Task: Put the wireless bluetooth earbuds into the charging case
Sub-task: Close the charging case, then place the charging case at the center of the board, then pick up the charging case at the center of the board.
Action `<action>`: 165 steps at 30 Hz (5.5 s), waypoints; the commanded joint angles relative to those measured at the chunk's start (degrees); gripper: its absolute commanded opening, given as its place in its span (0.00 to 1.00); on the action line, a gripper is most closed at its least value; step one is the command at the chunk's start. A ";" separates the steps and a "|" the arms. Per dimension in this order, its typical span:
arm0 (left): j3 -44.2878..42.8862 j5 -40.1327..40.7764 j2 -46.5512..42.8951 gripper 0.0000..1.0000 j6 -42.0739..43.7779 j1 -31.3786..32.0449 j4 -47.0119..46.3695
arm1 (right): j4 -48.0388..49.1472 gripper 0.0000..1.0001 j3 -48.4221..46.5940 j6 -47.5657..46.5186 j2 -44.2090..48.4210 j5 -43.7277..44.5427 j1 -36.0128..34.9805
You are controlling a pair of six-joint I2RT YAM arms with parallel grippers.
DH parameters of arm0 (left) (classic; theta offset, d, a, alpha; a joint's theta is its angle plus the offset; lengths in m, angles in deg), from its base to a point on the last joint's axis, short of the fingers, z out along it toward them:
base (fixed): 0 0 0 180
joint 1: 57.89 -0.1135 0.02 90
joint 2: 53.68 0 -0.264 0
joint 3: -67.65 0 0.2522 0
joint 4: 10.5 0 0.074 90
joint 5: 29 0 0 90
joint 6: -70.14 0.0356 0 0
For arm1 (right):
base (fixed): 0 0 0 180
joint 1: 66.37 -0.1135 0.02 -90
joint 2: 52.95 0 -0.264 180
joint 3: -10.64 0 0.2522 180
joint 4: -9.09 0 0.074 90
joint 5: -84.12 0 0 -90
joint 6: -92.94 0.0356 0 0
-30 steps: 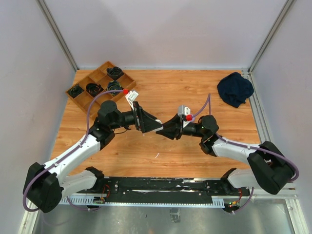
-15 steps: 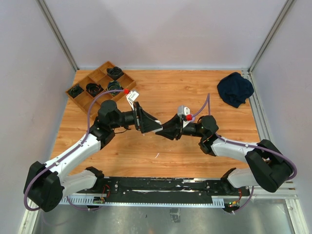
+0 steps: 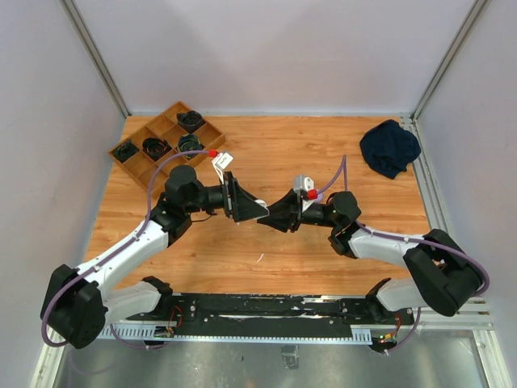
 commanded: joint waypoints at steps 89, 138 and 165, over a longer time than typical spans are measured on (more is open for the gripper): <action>-1.78 57.49 -24.88 0.95 32.00 -1.75 29.60 | -78.57 0.60 -31.08 11.85 -20.64 31.71 13.94; 0.57 64.83 -28.16 0.99 30.48 -1.83 27.67 | -97.65 0.87 -8.27 6.71 11.55 56.99 70.15; 0.66 62.90 -28.21 0.99 30.31 -1.83 27.23 | -90.35 0.54 -2.80 8.12 11.21 43.86 66.88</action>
